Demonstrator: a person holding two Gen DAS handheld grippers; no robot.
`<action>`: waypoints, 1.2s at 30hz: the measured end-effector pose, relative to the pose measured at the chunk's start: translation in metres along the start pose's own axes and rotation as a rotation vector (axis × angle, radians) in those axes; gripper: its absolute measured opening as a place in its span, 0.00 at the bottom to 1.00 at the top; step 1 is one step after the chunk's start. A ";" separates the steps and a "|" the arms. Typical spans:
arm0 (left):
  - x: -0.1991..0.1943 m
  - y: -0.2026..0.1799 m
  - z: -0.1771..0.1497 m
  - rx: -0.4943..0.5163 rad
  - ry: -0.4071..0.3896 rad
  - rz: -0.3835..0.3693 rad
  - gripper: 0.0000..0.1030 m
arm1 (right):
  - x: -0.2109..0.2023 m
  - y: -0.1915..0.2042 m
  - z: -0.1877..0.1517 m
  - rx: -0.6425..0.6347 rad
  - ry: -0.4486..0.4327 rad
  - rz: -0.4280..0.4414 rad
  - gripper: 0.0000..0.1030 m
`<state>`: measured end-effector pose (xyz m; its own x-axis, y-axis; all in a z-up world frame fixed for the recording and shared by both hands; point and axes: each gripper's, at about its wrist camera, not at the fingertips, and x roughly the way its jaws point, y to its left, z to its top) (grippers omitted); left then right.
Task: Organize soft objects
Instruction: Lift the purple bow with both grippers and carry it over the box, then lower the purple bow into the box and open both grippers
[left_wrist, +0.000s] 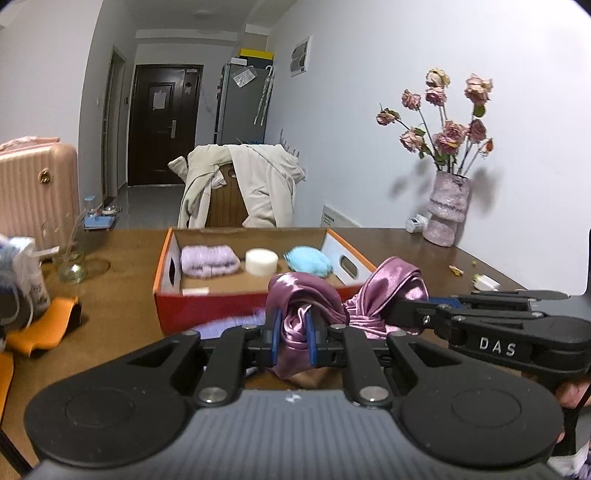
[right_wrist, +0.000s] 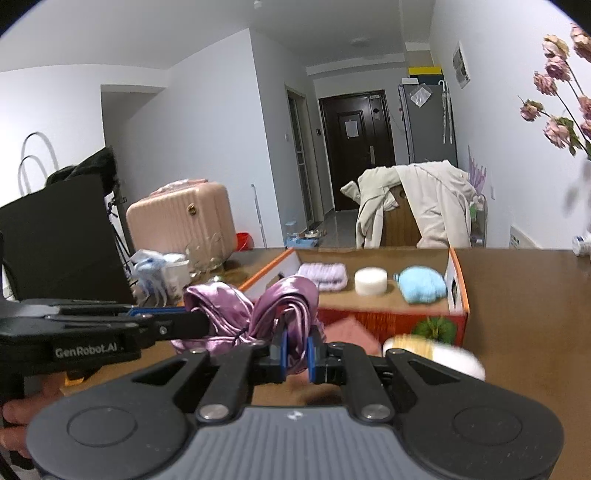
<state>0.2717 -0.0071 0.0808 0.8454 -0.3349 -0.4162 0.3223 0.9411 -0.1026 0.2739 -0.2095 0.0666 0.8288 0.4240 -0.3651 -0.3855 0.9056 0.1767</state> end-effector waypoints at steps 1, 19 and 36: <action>0.010 0.005 0.008 -0.001 -0.002 0.000 0.14 | 0.009 -0.004 0.007 -0.001 -0.001 0.003 0.10; 0.215 0.112 0.081 0.014 0.206 0.083 0.15 | 0.266 -0.088 0.091 0.280 0.257 0.097 0.10; 0.186 0.117 0.079 0.067 0.182 0.130 0.24 | 0.278 -0.079 0.089 0.305 0.323 0.007 0.41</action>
<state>0.5005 0.0365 0.0632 0.7930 -0.1909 -0.5786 0.2479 0.9686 0.0202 0.5709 -0.1639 0.0320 0.6386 0.4540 -0.6213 -0.2135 0.8802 0.4238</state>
